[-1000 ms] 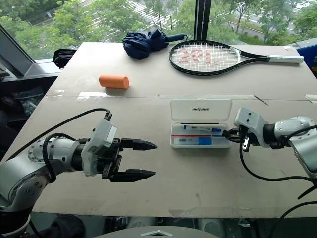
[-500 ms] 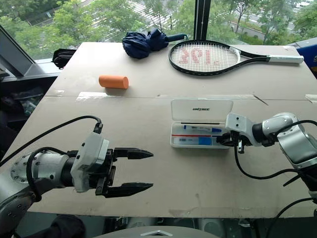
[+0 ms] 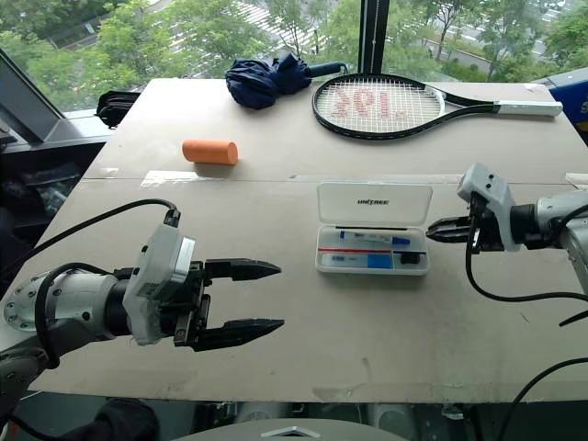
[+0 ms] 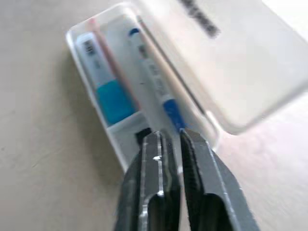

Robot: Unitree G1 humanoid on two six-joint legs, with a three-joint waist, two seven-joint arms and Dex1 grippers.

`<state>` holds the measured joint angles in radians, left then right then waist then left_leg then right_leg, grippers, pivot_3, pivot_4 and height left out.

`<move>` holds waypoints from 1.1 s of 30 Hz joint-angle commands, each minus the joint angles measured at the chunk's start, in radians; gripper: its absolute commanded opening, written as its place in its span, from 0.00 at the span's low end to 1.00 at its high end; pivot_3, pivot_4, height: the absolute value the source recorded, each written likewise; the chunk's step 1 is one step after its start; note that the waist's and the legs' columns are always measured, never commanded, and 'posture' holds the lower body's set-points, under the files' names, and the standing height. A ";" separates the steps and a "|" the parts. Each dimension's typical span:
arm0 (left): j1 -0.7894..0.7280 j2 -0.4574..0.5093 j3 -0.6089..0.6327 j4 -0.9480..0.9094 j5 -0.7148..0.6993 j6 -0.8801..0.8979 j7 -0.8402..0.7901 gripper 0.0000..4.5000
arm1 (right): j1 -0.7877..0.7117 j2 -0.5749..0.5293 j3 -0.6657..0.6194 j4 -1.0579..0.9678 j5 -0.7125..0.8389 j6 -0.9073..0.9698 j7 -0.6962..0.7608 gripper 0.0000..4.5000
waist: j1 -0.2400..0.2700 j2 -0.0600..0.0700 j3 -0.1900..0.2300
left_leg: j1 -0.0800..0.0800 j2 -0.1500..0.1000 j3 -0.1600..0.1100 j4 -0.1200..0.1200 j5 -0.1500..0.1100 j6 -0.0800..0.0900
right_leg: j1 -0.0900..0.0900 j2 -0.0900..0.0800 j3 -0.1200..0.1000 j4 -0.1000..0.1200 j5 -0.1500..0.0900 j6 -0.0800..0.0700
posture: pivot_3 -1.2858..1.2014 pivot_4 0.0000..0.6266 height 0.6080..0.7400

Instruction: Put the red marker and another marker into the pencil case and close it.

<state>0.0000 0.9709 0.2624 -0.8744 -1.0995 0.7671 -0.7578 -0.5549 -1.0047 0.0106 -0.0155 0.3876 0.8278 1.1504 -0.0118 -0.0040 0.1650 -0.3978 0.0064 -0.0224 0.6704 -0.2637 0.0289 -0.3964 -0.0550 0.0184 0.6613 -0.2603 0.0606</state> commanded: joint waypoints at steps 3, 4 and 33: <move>0.042 -0.027 0.010 0.029 0.058 -0.040 0.010 0.78 | -0.282 0.099 0.098 0.278 -0.152 -0.032 -0.126 0.01 | -0.008 0.000 0.000 | 0.001 0.000 0.002 -0.001 0.000 0.000 | -0.002 0.001 0.002 0.001 0.000 0.000 | 0.52 0.24 0.93; 0.052 -0.030 0.010 0.033 0.071 -0.046 0.007 0.78 | -0.330 0.123 0.120 0.336 -0.178 -0.057 -0.130 0.01 | -0.010 0.001 0.000 | 0.001 0.000 0.002 -0.002 0.000 0.000 | -0.002 0.002 0.002 0.001 0.000 0.000 | 0.52 0.24 0.93; 0.310 -0.110 0.057 0.060 0.250 -0.224 -0.145 0.78 | 0.083 0.251 0.325 0.040 -0.341 -0.408 0.019 0.01 | 0.000 -0.016 -0.015 | 0.008 0.001 0.003 -0.004 0.000 0.000 | 0.004 -0.001 0.000 -0.001 -0.001 -0.004 | 0.52 0.24 0.93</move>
<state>0.3138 0.8557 0.3247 -0.8095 -0.8577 0.5597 -0.8939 -0.5280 -0.7587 0.2935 -0.0119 0.0821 0.4341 1.1947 -0.0120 -0.0204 0.1502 -0.3843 0.0081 -0.0210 0.6660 -0.2641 0.0287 -0.3858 -0.0562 0.0174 0.6586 -0.2620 0.0562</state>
